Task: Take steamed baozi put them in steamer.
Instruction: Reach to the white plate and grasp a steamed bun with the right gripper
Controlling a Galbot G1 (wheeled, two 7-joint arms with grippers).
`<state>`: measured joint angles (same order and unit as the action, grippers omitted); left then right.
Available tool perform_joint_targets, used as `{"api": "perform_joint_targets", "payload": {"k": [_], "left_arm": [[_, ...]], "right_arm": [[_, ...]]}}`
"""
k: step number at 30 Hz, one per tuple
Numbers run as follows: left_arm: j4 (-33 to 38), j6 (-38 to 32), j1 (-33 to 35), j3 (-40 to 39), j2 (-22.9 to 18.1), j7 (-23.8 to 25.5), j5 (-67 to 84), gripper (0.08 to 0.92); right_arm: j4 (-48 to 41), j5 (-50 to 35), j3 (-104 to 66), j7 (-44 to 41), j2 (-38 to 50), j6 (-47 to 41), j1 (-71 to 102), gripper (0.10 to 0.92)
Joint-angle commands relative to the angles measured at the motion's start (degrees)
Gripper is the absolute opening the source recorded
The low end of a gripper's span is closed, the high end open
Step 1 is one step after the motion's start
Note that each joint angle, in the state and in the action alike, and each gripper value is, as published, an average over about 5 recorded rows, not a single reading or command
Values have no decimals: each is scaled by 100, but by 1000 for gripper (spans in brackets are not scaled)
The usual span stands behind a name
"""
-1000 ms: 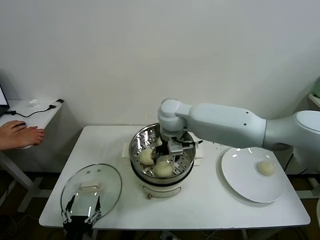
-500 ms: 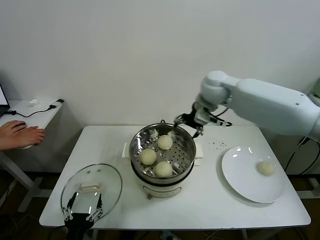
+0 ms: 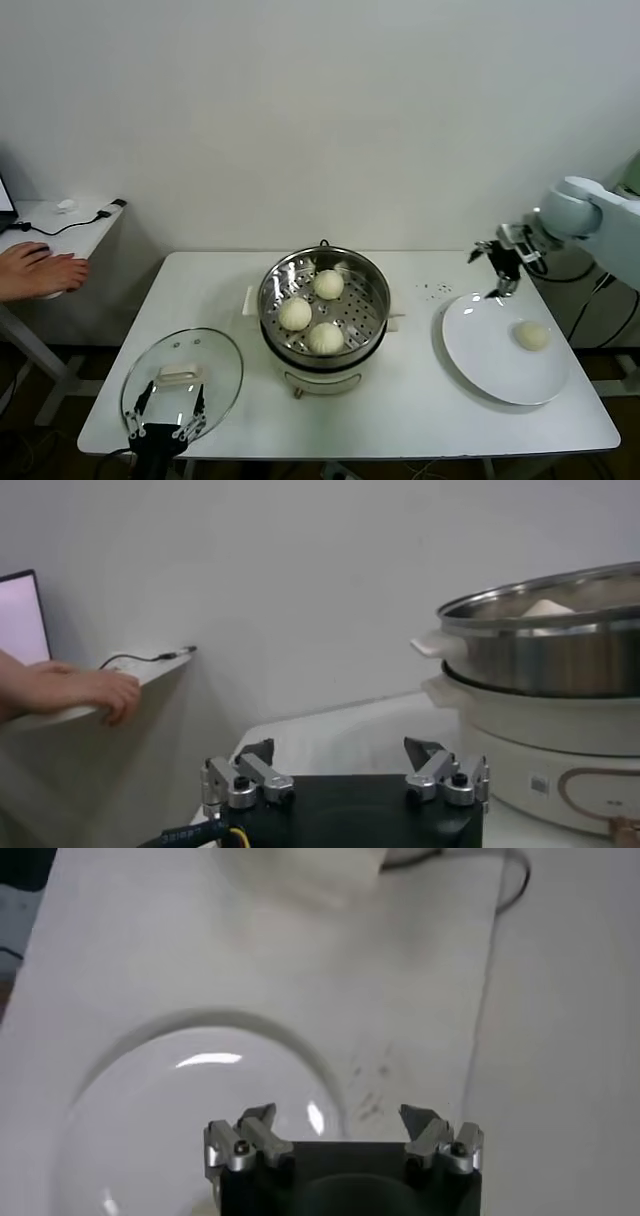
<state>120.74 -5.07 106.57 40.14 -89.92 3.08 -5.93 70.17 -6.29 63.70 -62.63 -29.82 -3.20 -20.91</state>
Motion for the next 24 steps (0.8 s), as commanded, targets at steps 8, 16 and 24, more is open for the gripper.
{"api": "perform_joint_targets", "payload": {"k": [8, 16, 24], "left_arm": [[-45, 55, 23, 12, -40, -55, -134, 823], [-114, 66, -12, -52, -82, -61, -260, 823], [-129, 92, -33, -35, -67, -61, -288, 823]], "right_arm": [[-2785, 2093, -3384, -604, -507, 1028, 2928, 823], [-3278, 2453, -3800, -531, -970, 1186, 3076, 823], [-3767, 2783, -4104, -445, -1482, 1333, 2969, 823]]}}
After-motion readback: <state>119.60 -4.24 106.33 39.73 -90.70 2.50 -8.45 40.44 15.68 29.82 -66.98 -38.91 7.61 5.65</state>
